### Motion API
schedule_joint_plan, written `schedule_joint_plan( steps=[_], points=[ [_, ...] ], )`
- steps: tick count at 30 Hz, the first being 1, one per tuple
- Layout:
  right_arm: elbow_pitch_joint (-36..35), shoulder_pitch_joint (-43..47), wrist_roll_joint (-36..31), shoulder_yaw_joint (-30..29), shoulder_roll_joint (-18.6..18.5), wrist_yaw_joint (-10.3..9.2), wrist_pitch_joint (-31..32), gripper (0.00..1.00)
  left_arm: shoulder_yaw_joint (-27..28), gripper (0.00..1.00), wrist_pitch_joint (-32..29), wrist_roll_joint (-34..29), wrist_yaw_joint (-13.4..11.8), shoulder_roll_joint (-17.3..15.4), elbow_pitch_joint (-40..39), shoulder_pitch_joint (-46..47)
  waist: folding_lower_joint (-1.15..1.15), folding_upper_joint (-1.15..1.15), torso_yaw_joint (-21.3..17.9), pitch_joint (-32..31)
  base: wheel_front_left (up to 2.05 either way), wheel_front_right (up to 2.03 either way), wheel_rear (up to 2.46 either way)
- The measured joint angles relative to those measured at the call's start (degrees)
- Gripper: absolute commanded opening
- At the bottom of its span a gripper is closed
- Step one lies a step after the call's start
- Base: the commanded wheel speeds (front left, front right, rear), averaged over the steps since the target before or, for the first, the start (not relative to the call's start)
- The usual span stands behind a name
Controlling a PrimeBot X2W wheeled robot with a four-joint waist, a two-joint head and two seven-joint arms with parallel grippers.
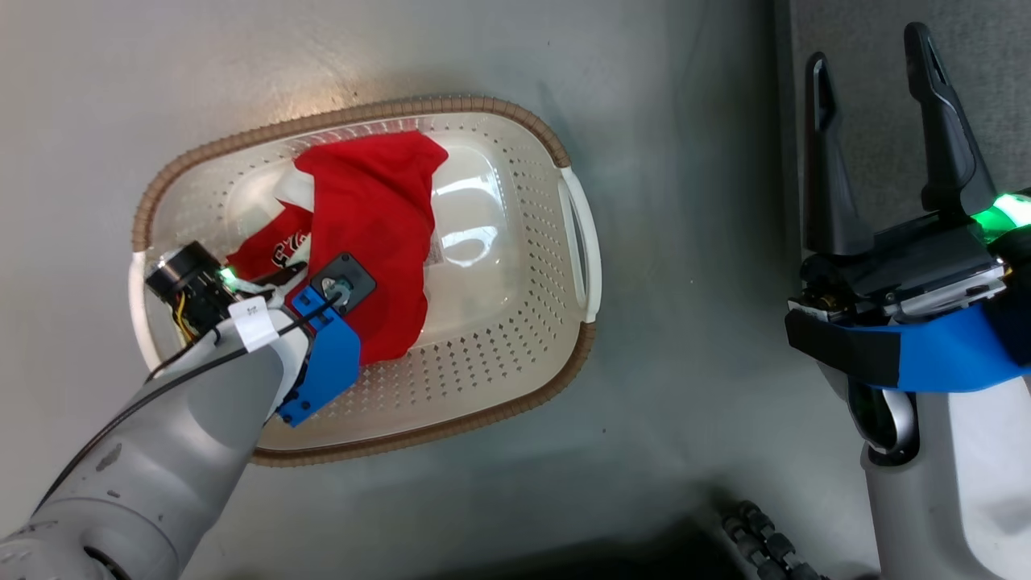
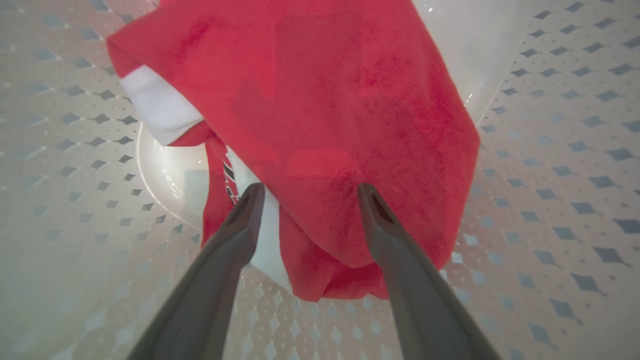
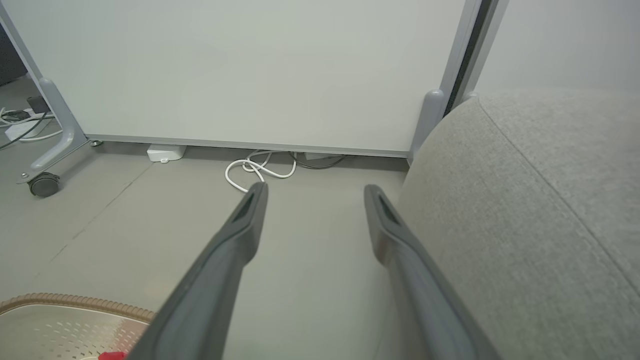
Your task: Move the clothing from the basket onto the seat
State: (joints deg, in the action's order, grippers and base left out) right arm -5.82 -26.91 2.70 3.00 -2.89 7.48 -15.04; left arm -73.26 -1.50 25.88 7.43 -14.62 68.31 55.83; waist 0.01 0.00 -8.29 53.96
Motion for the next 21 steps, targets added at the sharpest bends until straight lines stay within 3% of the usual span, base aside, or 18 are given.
schedule_joint_plan(
  steps=[15,16,18,21],
  points=[
    [-4.39,0.59,0.04,-0.1,0.0,0.01,0.0,1.0,-0.11,1.0,-1.63,-0.69,0.0,0.27,2.11,4.05,0.0,0.0,-0.76,7.64,0.0,0.0,0.0],
    [-4.56,0.59,0.05,-0.03,0.0,0.01,0.0,1.0,-0.1,0.8,-1.34,-1.2,0.0,0.32,2.21,4.08,0.0,0.0,-0.75,7.77,0.0,0.0,0.0],
    [-4.65,0.6,0.05,0.01,0.0,0.0,0.0,1.0,-0.12,0.0,-0.2,-2.43,0.0,0.45,2.3,4.25,0.0,0.0,-0.69,7.84,0.0,0.0,0.0],
    [-4.58,0.57,0.07,0.01,0.0,0.01,0.0,1.0,-0.11,0.0,1.62,-3.52,0.0,0.73,2.49,4.5,0.0,0.0,-0.58,7.57,0.0,0.0,0.0]
  ],
)
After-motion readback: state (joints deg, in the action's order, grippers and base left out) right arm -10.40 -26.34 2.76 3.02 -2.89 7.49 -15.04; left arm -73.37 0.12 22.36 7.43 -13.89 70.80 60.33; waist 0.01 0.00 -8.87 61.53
